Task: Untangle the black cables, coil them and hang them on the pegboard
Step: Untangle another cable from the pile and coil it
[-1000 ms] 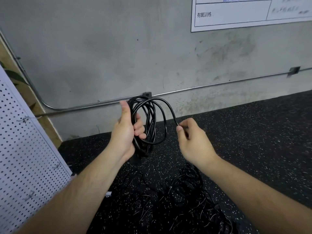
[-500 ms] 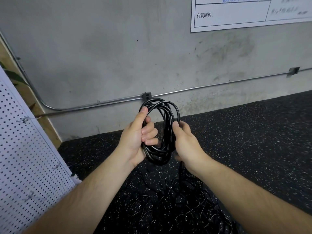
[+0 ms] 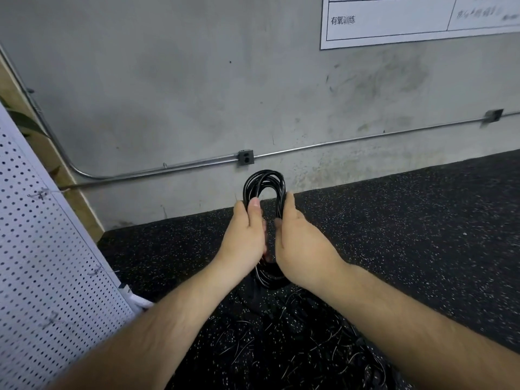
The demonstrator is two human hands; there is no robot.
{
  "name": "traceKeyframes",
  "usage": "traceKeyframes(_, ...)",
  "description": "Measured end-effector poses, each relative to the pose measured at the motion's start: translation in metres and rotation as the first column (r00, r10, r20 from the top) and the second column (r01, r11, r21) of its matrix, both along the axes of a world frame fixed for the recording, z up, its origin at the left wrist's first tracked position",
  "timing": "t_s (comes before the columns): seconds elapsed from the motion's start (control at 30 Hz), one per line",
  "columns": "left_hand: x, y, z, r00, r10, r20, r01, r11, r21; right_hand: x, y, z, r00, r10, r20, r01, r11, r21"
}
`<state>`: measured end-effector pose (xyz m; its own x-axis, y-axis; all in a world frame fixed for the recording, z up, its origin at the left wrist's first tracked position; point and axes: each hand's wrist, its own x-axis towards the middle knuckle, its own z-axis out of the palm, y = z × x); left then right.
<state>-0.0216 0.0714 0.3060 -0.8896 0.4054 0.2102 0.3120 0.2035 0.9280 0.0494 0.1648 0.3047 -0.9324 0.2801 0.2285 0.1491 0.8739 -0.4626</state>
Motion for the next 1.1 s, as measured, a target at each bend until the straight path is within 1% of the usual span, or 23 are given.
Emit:
traceKeyframes(0.03,0.001,-0.001,-0.001,1.000,0.007,-0.021,-0.007,0.999,-0.037,0.000,-0.002,0.000,0.999,0.010,0.042,-0.013,0.997,0.075)
traceKeyframes(0.07,0.002,-0.002,-0.003,1.000,0.000,-0.022,-0.001,0.999,-0.045,-0.001,-0.004,0.000,0.997,0.017,0.072,-0.028,0.989,0.146)
traceKeyframes(0.1,0.002,-0.002,-0.004,1.000,-0.017,-0.008,0.017,0.999,-0.034,0.000,-0.005,0.001,0.996,0.021,0.088,-0.037,0.982,0.184)
traceKeyframes(0.17,0.005,-0.001,-0.006,0.997,-0.069,0.014,0.070,0.997,-0.013,0.003,-0.008,0.003,0.995,0.029,0.099,-0.050,0.975,0.217)
traceKeyframes(0.27,0.004,-0.002,-0.009,0.991,-0.134,-0.005,0.134,0.991,0.026,0.007,-0.009,0.007,0.994,0.057,0.088,-0.079,0.958,0.275)
traceKeyframes(0.3,0.004,-0.003,-0.008,0.989,-0.146,-0.021,0.147,0.989,0.027,0.009,-0.008,0.007,0.994,0.075,0.083,-0.094,0.959,0.266)
traceKeyframes(0.33,0.005,-0.005,-0.006,0.989,-0.142,-0.042,0.144,0.989,0.029,0.009,-0.007,0.008,0.993,0.095,0.067,-0.107,0.969,0.224)
traceKeyframes(0.4,0.003,-0.007,0.001,0.990,-0.109,-0.092,0.112,0.993,0.030,0.006,-0.003,0.009,0.988,0.156,-0.015,-0.154,0.985,0.077)
traceKeyframes(0.47,0.000,-0.010,0.008,0.989,-0.096,-0.115,0.102,0.994,0.047,-0.002,0.006,0.008,0.975,0.205,-0.090,-0.212,0.974,-0.077)
traceKeyframes(0.5,0.000,-0.011,0.011,0.986,-0.109,-0.125,0.117,0.991,0.059,-0.005,0.011,0.006,0.971,0.210,-0.113,-0.223,0.967,-0.123)
traceKeyframes(0.53,0.000,-0.011,0.013,0.984,-0.122,-0.133,0.132,0.989,0.063,-0.008,0.015,0.003,0.972,0.203,-0.116,-0.218,0.966,-0.141)
traceKeyframes(0.6,0.003,-0.011,0.014,0.986,-0.126,-0.112,0.134,0.989,0.069,-0.008,0.017,0.002,0.983,0.173,-0.069,-0.179,0.980,-0.093)
traceKeyframes(0.67,0.003,-0.010,0.014,0.988,-0.152,-0.035,0.155,0.980,0.124,-0.005,0.016,0.004,0.986,0.164,-0.036,-0.166,0.984,-0.062)
traceKeyframes(0.73,0.002,-0.010,0.014,0.981,-0.182,0.063,0.167,0.967,0.193,-0.002,0.015,0.007,0.976,0.211,-0.043,-0.214,0.974,-0.072)
traceKeyframes(0.8,0.002,-0.010,0.016,0.977,-0.179,0.113,0.148,0.959,0.240,-0.001,0.015,0.008,0.964,0.262,-0.050,-0.265,0.962,-0.068)
traceKeyframes(0.87,0.002,-0.010,0.016,0.979,-0.140,0.150,0.098,0.962,0.253,0.001,0.016,0.010,0.960,0.277,-0.045,-0.279,0.958,-0.059)
traceKeyframes(0.93,0.002,-0.009,0.015,0.976,-0.106,0.192,0.055,0.965,0.255,0.000,0.017,0.007,0.956,0.284,-0.080,-0.287,0.957,-0.034)
traceKeyframes(1.0,0.001,-0.010,0.015,0.973,-0.097,0.211,0.039,0.964,0.263,-0.002,0.020,0.002,0.943,0.297,-0.153,-0.309,0.949,-0.068)
traceKeyframes(1.1,-0.001,-0.010,0.015,0.975,-0.073,0.209,0.014,0.963,0.268,-0.005,0.026,-0.002,0.929,0.263,-0.261,-0.325,0.916,-0.236)
